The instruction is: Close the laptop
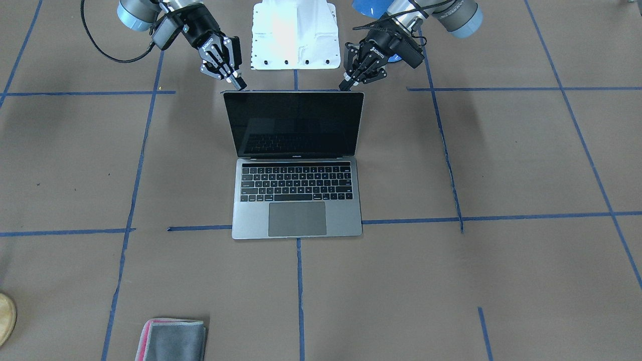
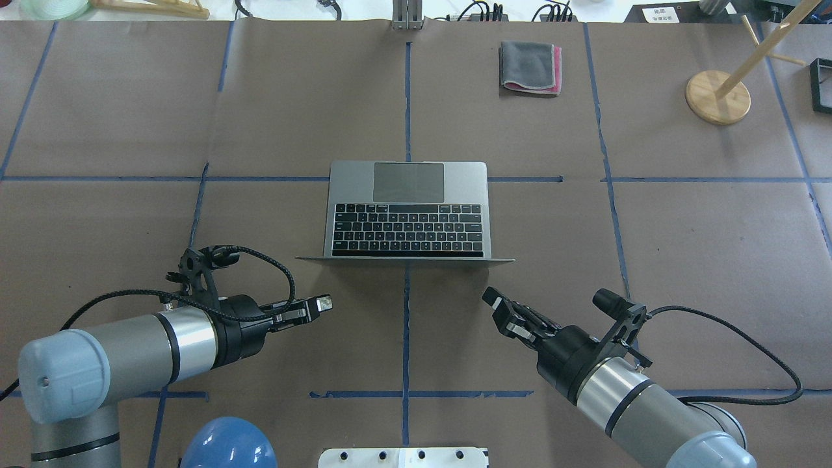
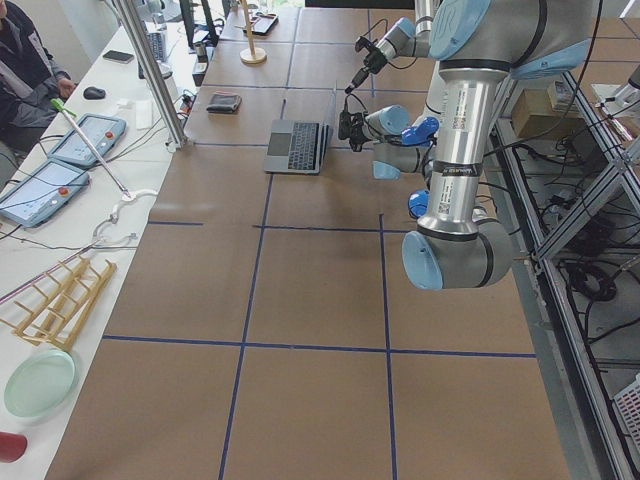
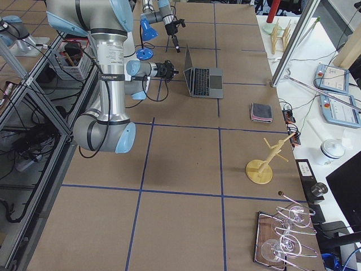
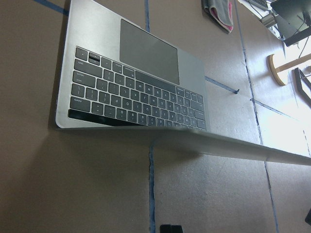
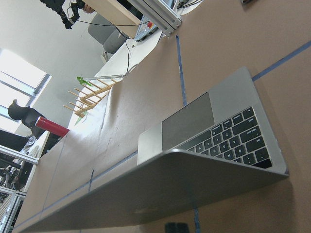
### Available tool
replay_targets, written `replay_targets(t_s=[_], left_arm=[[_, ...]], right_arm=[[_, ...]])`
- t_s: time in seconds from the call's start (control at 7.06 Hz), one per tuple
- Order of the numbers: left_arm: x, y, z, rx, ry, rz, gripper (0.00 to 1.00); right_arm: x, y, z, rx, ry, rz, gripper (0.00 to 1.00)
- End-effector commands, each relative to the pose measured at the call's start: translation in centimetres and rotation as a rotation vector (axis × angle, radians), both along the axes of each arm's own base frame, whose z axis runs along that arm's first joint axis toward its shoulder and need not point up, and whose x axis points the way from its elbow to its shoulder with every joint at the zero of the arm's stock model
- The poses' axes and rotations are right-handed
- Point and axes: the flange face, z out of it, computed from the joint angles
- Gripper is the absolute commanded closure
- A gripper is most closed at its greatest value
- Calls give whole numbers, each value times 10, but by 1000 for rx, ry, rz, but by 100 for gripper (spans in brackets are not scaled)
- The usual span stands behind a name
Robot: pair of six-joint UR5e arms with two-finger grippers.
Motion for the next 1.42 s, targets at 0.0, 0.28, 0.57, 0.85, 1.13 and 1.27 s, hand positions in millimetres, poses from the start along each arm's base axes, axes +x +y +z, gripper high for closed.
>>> replay_targets(t_s=[0.0,0.28,0.57,0.85,1.13,1.27], left_arm=[[-2,-6,3,-2,-7,-15,100],[-6,-16,4,-3,-17,-37,100],[-13,-28,6,-4,-22,-63,100],[-17,-39,7,-11,-40,-86,100],[-8,-52,-19,-20,-65,-103,100],[-8,-53,-20,-20,-63,-104,100]], right_arm=[[-2,-11,-2,1,6,23,100],[1,-20,-1,0,16,40,100],[5,-27,0,0,17,53,100],[8,-33,-1,1,18,66,100],[15,-49,0,0,26,67,100],[12,-57,-9,-3,35,75,100]])
